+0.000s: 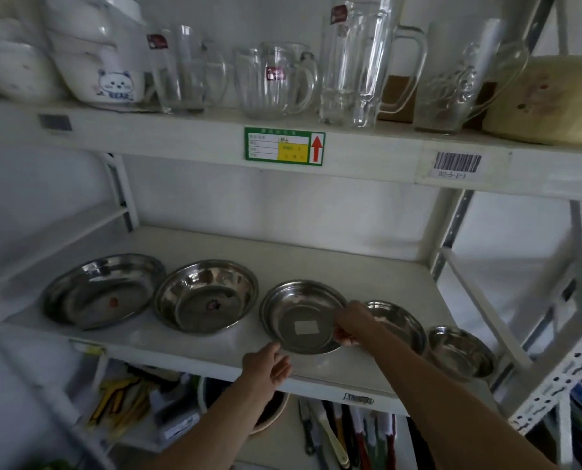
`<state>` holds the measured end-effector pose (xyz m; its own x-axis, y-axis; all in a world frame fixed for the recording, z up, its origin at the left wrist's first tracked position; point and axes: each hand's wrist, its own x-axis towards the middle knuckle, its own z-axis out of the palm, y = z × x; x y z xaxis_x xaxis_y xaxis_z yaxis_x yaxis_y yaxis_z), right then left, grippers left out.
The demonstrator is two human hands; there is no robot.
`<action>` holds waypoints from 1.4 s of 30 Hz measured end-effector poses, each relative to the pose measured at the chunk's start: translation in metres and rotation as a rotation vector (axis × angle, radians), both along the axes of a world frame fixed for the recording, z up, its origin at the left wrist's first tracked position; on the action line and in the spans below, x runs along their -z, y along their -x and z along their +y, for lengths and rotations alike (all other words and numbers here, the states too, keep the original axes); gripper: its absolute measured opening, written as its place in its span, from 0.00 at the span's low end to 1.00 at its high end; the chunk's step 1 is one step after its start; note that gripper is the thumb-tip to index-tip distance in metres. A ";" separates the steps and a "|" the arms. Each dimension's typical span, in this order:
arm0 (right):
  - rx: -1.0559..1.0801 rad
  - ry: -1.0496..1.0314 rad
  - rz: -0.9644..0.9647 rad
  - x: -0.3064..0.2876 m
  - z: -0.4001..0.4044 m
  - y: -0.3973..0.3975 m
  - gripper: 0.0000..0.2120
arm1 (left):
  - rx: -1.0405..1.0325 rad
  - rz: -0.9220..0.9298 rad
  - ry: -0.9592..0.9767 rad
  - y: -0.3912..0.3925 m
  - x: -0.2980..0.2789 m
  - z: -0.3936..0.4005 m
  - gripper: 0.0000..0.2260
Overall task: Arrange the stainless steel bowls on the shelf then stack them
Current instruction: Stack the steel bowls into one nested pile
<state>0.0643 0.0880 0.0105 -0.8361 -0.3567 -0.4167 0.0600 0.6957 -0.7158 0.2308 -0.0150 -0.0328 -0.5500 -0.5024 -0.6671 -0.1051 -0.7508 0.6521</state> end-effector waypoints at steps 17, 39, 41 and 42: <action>-0.198 0.030 0.138 -0.004 -0.141 -0.021 0.19 | -0.413 -0.013 0.049 -0.077 -0.026 -0.114 0.06; -0.296 -0.225 0.271 0.010 -0.251 0.008 0.24 | -0.360 -0.162 0.129 -0.084 -0.004 -0.228 0.09; -0.288 -0.229 0.266 0.015 -0.256 0.010 0.25 | -0.364 -0.151 0.150 -0.083 -0.003 -0.233 0.08; -0.279 -0.226 0.262 0.017 -0.258 0.012 0.26 | -0.367 -0.149 0.160 -0.082 -0.001 -0.235 0.07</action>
